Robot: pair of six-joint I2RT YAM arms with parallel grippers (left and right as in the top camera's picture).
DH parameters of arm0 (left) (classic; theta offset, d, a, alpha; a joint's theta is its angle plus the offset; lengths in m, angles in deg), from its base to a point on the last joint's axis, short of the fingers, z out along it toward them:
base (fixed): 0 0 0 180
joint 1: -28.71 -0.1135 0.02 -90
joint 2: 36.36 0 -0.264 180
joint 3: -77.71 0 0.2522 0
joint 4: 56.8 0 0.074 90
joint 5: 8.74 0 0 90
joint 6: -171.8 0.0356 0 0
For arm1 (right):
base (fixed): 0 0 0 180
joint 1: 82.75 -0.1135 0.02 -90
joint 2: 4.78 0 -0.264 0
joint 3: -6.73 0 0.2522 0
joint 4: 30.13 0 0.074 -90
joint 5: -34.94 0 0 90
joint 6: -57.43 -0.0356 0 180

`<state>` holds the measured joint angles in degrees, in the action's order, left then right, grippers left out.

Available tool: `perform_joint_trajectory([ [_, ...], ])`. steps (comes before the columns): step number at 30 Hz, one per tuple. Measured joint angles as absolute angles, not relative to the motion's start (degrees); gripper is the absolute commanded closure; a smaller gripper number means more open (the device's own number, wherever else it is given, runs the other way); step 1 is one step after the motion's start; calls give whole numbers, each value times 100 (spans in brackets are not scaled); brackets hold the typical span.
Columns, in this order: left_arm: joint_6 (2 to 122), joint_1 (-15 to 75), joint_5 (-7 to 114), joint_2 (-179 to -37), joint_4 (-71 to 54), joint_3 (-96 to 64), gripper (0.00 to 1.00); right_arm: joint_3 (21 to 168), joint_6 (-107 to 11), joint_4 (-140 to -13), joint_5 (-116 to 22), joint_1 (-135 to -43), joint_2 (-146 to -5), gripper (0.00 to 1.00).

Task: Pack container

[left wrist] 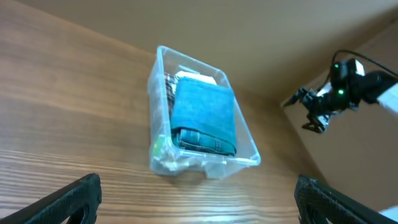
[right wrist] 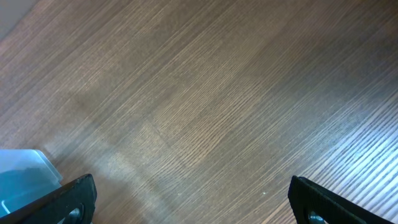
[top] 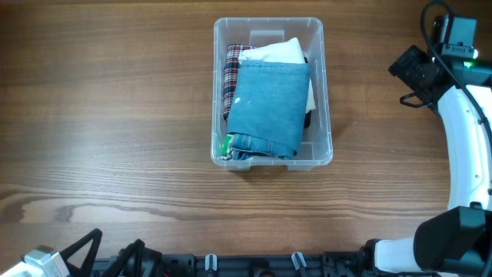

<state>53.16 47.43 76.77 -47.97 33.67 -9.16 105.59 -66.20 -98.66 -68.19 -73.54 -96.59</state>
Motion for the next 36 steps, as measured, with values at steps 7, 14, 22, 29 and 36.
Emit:
perform_joint_trajectory([
  [7, 5460, 4743, 7465, -4795, 3255, -881, 0, 10559, -6622, -9866, -6819, -7354, -9659, 0],
  [14, 6087, 4096, 7423, -4776, 1181, 844, 0, 10559, -6620, -9866, -6817, -7354, -9659, 0],
  [22, 6264, 3060, 7397, -4247, -1534, 3156, 0, 10559, -6620, -9864, -6817, -7354, -9659, 0],
  [29, 6948, 2970, 7388, -3733, -3411, 4645, 0, 10557, -6620, -9866, -6819, -7354, -9659, 0],
  [36, 7978, 2970, 7439, -3724, -3929, 5108, 0, 10557, -6620, -9864, -6817, -7354, -9659, 0],
])
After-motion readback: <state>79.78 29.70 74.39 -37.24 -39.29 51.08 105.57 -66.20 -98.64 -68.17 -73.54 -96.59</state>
